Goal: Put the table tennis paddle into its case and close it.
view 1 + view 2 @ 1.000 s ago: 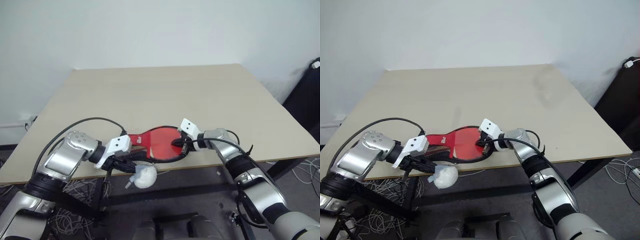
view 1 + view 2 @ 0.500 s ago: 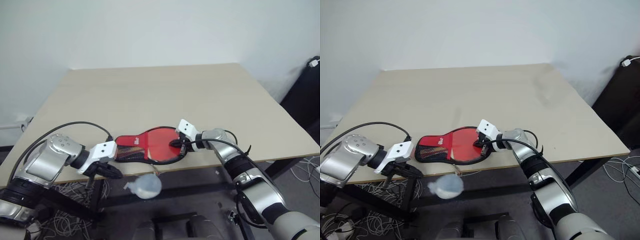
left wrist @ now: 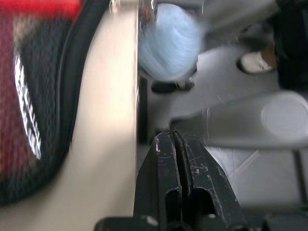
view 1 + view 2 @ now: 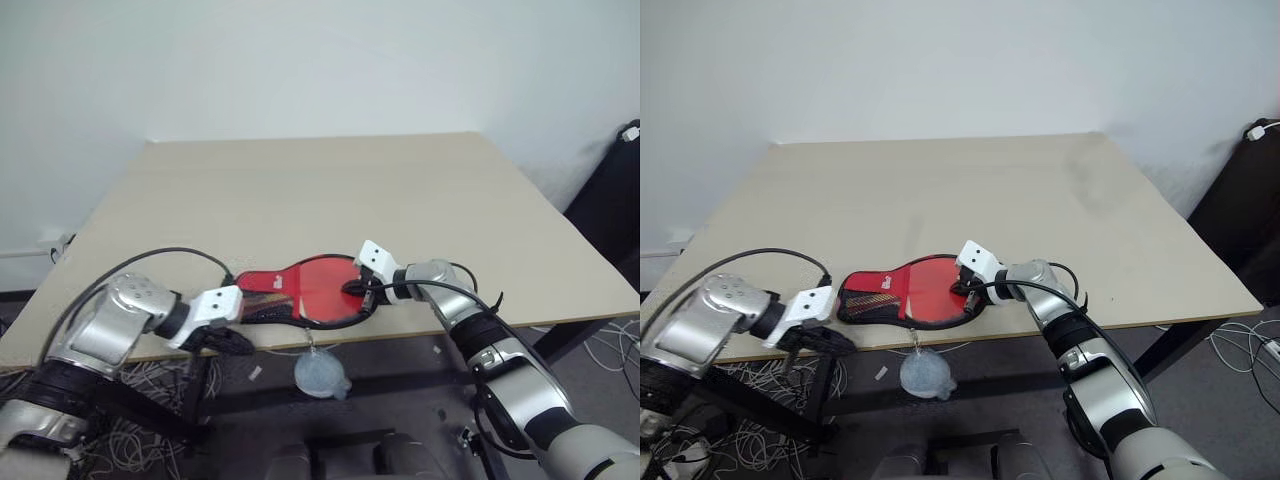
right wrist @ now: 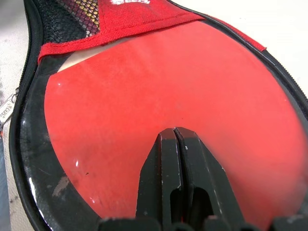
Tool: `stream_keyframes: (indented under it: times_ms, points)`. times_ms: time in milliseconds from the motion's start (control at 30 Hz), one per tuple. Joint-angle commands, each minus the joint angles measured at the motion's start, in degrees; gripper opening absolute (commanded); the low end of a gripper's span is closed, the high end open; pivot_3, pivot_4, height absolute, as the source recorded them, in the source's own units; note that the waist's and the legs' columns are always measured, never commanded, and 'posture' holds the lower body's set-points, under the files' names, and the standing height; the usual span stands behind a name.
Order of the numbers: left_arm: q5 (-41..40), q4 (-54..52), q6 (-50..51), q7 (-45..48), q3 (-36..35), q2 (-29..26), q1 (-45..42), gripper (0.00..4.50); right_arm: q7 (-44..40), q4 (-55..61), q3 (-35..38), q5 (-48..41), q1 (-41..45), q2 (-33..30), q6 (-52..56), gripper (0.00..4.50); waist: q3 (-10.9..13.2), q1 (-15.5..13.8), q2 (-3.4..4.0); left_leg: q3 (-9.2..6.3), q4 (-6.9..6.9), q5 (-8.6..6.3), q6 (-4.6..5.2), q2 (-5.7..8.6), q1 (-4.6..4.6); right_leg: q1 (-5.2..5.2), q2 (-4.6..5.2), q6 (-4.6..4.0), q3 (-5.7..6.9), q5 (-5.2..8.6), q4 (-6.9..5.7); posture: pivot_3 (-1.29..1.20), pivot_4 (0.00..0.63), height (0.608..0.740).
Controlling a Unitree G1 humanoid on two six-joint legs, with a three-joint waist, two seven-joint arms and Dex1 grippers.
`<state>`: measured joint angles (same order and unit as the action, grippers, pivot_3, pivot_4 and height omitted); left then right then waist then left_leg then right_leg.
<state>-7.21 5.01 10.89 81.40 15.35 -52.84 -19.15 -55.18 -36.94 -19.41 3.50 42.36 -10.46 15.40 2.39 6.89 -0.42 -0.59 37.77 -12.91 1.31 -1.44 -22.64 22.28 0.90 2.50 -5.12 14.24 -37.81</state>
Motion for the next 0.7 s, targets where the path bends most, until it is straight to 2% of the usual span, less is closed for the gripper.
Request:
stream_keyframes:
  times_ms: [33,300,500,600,700]
  points:
    - [0.58,-2.96,-4.32,-0.20,0.27,1.95,-2.44,0.37,-0.28,-3.59,-2.62,2.50,-1.61,-0.37,1.42,0.00,0.00,0.00,0.00,0.01,-0.01,0.00,0.00,0.00,0.00,0.00,-0.01,0.00,-0.01,0.00,0.00,0.00,0.000,0.740]
    - [6.51,-0.88,-20.93,1.50,7.04,9.06,-9.66,2.42,-0.21,-4.49,-2.71,2.65,-0.96,-0.16,1.11,0.00,-0.01,-0.06,-0.01,0.13,0.03,0.00,0.00,0.03,0.01,-0.05,-0.03,0.00,-0.03,0.00,0.01,0.00,0.000,0.740]
    - [11.95,5.44,-32.83,3.10,13.35,13.96,-16.04,2.42,0.27,-4.94,-2.63,2.59,-0.64,0.18,1.06,0.00,-0.02,-0.05,-0.01,0.24,0.06,0.00,0.00,0.04,0.00,-0.06,-0.05,0.00,-0.03,0.00,0.01,0.00,0.000,0.740]
    - [12.84,9.09,-38.15,4.99,16.00,15.79,-18.90,2.94,0.60,-4.96,-2.52,2.54,-0.67,0.31,1.21,0.00,-0.02,0.02,-0.01,0.27,0.05,0.00,0.01,0.05,0.00,-0.05,-0.06,0.00,-0.06,0.00,0.01,0.00,0.000,0.740]
    - [15.39,13.10,-45.50,5.94,19.07,16.83,-21.16,3.70,0.90,-4.89,-2.40,2.50,-0.78,0.37,1.37,0.00,-0.02,0.03,-0.01,0.26,0.05,0.00,0.01,0.05,0.00,-0.05,-0.07,0.00,-0.07,0.00,0.01,0.00,0.000,0.740]
